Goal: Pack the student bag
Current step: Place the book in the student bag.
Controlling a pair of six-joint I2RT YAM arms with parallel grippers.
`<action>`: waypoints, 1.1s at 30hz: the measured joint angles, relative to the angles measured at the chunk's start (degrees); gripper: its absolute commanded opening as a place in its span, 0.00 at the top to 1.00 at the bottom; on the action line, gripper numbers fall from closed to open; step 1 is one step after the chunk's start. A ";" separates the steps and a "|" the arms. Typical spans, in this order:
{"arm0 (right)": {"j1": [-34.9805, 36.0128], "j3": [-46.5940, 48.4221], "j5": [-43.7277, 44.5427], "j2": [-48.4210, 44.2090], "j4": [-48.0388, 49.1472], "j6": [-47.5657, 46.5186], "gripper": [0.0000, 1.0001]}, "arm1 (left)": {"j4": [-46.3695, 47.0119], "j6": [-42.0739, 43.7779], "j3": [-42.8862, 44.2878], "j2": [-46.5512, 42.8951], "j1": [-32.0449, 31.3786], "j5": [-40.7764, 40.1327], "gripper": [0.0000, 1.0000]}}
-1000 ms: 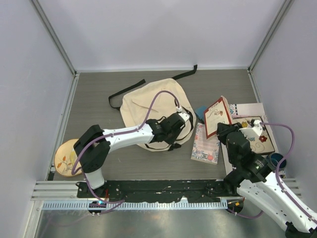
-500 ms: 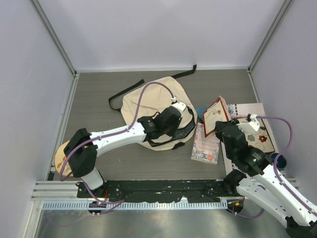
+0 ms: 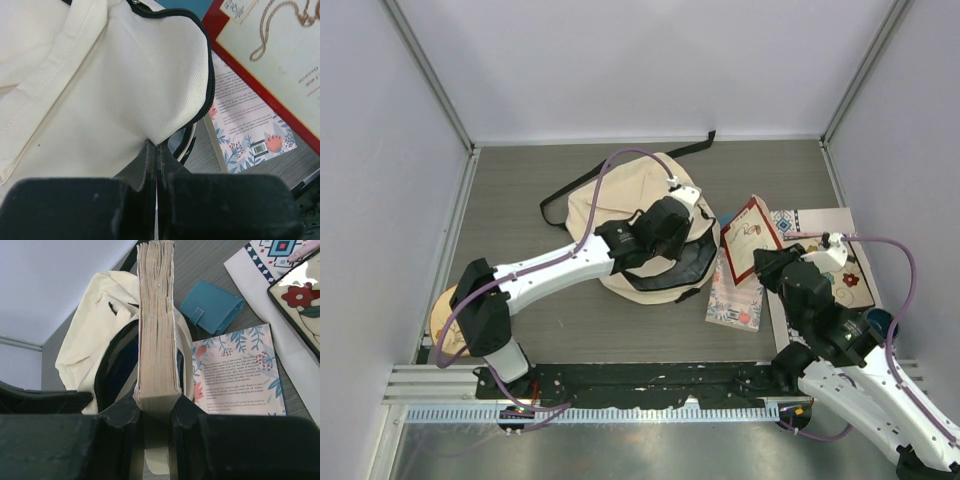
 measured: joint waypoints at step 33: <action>0.00 -16.90 -27.41 9.22 30.08 21.68 0.99 | -3.06 -4.26 -0.61 -8.96 7.56 4.61 1.00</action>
